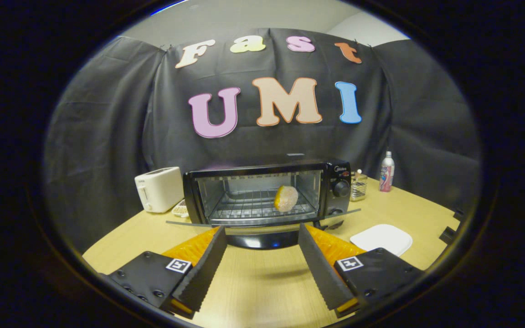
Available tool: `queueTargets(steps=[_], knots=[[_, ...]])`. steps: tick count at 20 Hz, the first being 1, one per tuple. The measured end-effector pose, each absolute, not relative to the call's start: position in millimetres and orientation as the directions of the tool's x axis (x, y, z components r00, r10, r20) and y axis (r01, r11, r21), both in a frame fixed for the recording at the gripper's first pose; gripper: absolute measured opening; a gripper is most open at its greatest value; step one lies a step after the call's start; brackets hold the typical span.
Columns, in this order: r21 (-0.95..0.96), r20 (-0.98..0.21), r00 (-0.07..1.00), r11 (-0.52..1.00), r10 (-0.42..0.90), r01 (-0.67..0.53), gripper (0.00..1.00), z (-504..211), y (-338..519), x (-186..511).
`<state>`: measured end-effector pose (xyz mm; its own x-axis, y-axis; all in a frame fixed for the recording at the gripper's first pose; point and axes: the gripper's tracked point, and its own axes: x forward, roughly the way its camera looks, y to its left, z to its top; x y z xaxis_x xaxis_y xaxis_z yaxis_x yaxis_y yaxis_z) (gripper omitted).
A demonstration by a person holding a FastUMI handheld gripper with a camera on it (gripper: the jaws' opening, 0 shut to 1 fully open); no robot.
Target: Open the toaster oven, put the food inside, and close the toaster oven door.
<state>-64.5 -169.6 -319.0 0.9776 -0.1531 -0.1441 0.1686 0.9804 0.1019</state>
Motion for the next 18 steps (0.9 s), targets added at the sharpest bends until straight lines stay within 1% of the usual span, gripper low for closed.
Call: queueTargets(steps=[9, 18], knots=[[0.107, -0.111, 0.979, 0.977, -0.172, 0.183, 1.00, -291, -172, -35], [0.083, -0.083, 0.983, 0.982, -0.163, 0.170, 1.00, -264, -176, 25]])
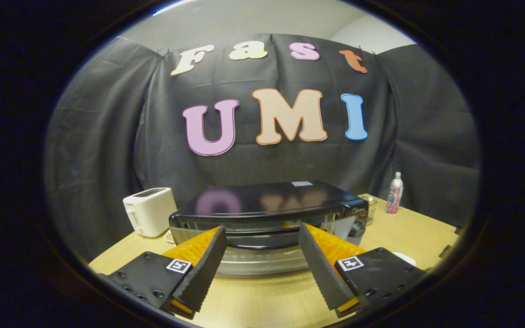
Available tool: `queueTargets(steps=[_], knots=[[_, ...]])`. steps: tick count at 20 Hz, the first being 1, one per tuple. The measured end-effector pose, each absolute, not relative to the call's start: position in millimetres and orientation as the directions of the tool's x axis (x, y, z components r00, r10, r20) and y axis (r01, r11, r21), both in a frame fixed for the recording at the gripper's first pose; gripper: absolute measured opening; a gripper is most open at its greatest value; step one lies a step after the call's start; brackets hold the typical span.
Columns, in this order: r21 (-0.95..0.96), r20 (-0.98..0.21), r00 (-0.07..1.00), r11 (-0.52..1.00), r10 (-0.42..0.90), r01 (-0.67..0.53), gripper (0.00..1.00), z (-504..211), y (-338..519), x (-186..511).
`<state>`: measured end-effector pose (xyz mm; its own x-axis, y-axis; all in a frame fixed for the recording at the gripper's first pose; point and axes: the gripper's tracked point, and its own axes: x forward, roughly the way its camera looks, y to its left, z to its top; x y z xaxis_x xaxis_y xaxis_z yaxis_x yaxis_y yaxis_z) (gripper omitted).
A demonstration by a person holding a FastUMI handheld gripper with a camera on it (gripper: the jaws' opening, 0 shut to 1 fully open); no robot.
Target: Open the toaster oven, put the food inside, and close the toaster oven door.
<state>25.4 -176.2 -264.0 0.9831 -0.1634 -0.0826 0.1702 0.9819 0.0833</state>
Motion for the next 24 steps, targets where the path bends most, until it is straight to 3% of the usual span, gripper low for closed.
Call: queueTargets(steps=[7, 15, 24], knots=[[0.157, -0.095, 0.986, 0.976, -0.134, 0.148, 0.98, -253, -185, 50], [0.079, -0.089, 0.968, 0.967, -0.236, 0.243, 0.97, -180, -198, -10], [0.080, -0.044, 0.977, 0.975, -0.206, 0.209, 0.97, -115, -157, -32]])
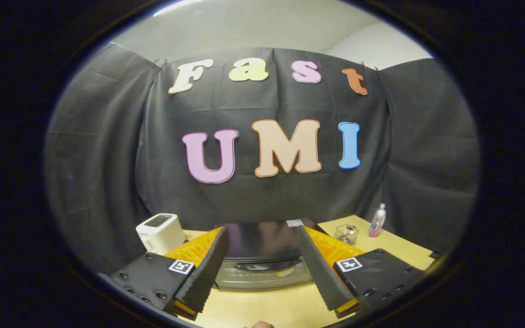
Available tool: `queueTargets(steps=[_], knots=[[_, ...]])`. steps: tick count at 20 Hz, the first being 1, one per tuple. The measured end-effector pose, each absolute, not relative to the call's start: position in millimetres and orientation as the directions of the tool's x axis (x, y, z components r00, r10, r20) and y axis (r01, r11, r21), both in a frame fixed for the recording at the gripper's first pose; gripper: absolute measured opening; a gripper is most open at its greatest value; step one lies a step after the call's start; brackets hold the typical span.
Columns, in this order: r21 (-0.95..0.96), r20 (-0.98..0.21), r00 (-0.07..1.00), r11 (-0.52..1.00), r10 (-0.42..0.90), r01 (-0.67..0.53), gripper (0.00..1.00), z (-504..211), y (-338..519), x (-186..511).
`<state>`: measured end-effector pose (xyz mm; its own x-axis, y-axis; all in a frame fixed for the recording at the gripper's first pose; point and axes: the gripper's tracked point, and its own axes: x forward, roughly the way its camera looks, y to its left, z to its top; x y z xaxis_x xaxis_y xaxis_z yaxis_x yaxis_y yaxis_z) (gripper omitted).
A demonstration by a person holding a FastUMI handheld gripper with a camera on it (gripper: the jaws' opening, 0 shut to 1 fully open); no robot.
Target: Open the toaster oven, put the food inside, and close the toaster oven door.
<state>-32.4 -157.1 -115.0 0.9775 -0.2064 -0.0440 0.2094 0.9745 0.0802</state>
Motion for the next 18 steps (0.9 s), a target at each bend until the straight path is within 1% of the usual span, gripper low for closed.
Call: queueTargets(steps=[7, 18], knots=[[0.084, -0.017, 0.982, 0.978, -0.190, 0.191, 0.97, -104, -132, -51], [0.070, -0.009, 0.987, 0.984, -0.163, 0.164, 0.97, -100, -113, -54]])
